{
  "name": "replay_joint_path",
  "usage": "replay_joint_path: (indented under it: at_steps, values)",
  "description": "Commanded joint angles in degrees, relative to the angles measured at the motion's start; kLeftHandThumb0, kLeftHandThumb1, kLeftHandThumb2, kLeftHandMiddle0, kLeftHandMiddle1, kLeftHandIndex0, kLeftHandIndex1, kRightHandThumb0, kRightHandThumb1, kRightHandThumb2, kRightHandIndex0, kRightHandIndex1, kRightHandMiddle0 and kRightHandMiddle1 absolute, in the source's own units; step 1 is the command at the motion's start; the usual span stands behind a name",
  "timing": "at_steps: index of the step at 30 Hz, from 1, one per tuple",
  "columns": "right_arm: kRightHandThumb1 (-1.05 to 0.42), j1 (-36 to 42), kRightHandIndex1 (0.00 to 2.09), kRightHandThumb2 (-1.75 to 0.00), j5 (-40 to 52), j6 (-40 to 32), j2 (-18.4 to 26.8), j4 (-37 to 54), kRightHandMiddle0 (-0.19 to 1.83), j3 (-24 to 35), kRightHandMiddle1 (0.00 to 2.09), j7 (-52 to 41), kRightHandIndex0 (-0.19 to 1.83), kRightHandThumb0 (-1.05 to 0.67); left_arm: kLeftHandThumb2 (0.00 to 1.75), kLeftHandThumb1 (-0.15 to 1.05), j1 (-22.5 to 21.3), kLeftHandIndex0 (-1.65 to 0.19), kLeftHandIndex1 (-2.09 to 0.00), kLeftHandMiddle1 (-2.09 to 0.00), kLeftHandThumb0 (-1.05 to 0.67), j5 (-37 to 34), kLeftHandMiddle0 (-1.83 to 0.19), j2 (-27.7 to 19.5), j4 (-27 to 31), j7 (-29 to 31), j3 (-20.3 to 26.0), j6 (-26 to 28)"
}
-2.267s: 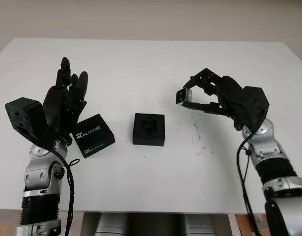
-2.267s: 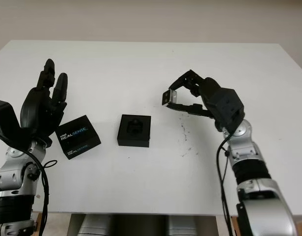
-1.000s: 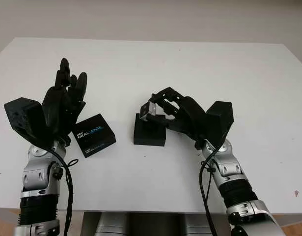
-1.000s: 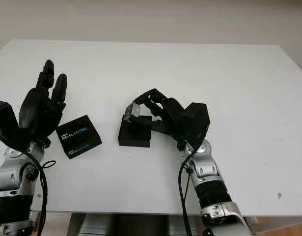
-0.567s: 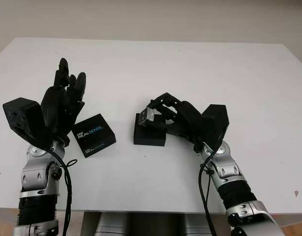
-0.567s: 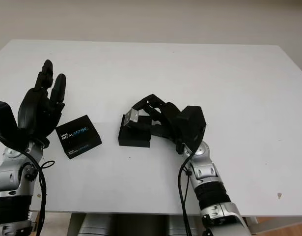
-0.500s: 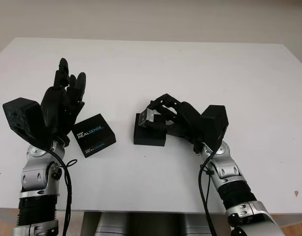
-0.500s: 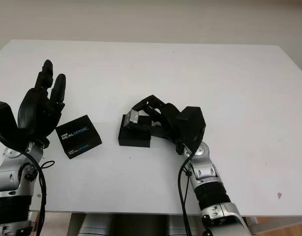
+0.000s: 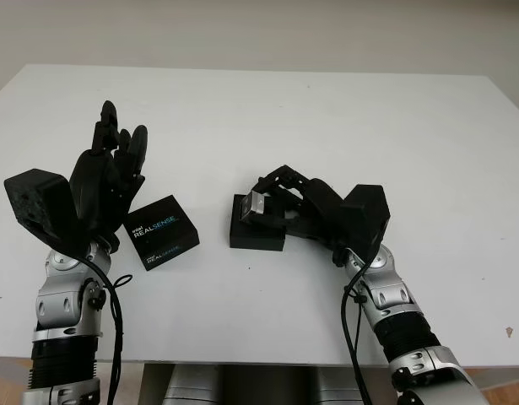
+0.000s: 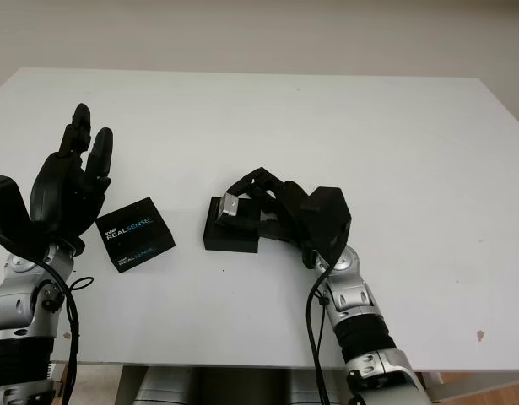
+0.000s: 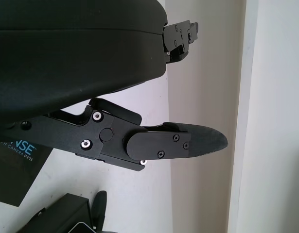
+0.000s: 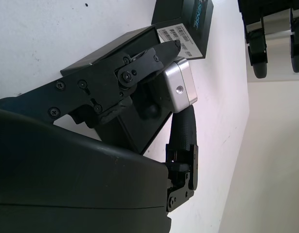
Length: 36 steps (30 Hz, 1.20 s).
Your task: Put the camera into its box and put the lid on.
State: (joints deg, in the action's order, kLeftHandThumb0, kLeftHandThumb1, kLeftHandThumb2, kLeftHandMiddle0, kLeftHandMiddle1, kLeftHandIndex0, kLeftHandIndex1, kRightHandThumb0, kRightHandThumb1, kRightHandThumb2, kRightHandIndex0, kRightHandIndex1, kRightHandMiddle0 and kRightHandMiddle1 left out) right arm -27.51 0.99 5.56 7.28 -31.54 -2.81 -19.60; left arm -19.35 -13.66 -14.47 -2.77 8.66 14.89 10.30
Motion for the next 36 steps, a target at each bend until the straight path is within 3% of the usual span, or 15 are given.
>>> replay_joint_path:
  at_steps: [1, 15, 24, 30, 36]
  values:
    - [-0.9, 0.0, 0.06, -0.05, -0.4, 0.9, 0.0, -0.9, 0.33, -0.5, 1.77, -0.2, 0.22, -0.45, 0.37, 1.05, 0.3, 0.19, 0.0, 0.0, -0.65, -0.3, 0.19, -0.4, 1.2, -0.1, 0.5, -0.1]
    - [-0.9, -0.8, 0.06, -0.05, -0.7, 0.2, -0.6, -1.2, 0.32, -0.6, 1.77, -0.4, 0.23, -0.43, 0.38, 1.05, 0.2, 0.19, 0.0, 0.0, -0.63, -0.6, 0.19, -0.2, 0.9, 0.1, 0.5, -0.4]
    - [-0.89, -0.7, 0.08, -0.05, -13.2, 9.5, 2.5, -2.0, 0.37, -6.5, 1.74, 7.1, 0.28, -0.43, 0.4, 1.05, 0.3, 0.19, 0.0, 0.0, -0.62, -0.4, 0.19, -0.1, 0.6, 0.1, 0.5, -0.8]
    - [-0.91, 0.3, 0.1, -0.06, -23.7, 6.8, 4.9, 3.4, 0.33, -10.8, 1.64, 13.1, 0.33, -0.4, 0.39, 1.05, 0.7, 0.19, 0.0, 0.0, -0.63, -0.4, 0.19, 0.0, 0.8, 0.0, 0.5, -0.8]
    - [-0.93, 1.8, 0.1, -0.06, -27.9, 4.8, 5.9, 8.1, 0.25, -12.8, 1.55, 14.9, 0.34, -0.36, 0.39, 1.05, 0.9, 0.19, 0.0, 0.0, -0.63, -0.6, 0.19, -0.2, 0.8, 0.4, 0.6, -1.0]
